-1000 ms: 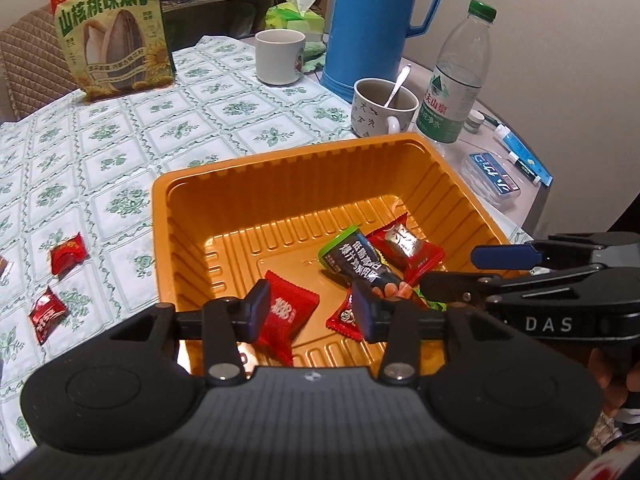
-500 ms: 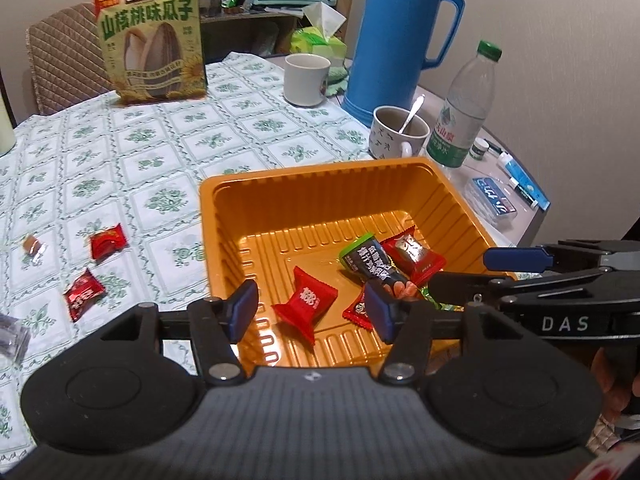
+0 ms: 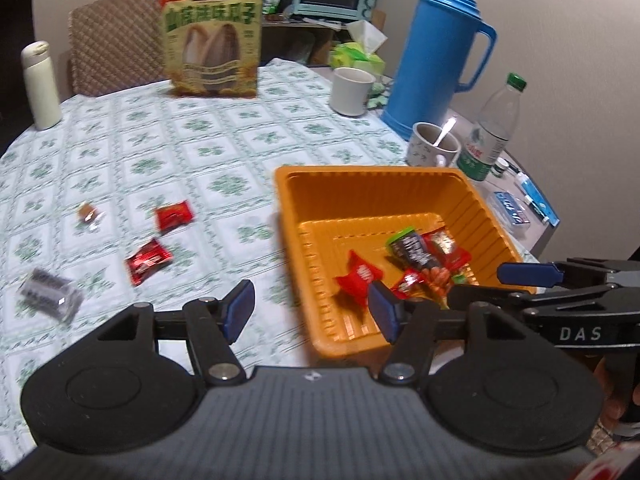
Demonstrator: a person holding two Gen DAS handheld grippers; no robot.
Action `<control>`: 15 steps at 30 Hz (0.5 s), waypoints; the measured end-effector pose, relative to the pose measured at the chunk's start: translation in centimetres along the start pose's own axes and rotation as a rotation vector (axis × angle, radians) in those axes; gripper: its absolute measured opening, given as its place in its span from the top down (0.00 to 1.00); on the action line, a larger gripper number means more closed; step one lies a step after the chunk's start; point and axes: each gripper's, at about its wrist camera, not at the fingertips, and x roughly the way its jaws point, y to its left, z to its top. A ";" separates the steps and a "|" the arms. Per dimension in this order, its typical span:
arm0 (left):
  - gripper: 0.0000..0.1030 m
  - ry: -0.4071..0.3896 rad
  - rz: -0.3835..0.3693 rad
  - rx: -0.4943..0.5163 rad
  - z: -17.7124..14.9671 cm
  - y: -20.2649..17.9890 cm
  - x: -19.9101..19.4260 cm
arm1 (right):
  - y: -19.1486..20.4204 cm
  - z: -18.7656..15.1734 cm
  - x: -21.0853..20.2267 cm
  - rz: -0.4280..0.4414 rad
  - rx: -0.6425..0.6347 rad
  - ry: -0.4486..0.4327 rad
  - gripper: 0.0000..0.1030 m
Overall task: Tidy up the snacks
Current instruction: 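Move both grippers away from the tray toward the clear snack packet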
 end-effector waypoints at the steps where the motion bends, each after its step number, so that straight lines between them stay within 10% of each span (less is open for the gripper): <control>1: 0.42 0.000 0.005 -0.006 -0.2 0.5 -0.3 | 0.4 -0.1 0.1 0.006 -0.001 0.003 0.25; 15: 0.42 0.023 0.062 -0.067 -2.6 8.3 -2.9 | 7.3 -1.4 2.4 0.070 -0.044 0.065 0.24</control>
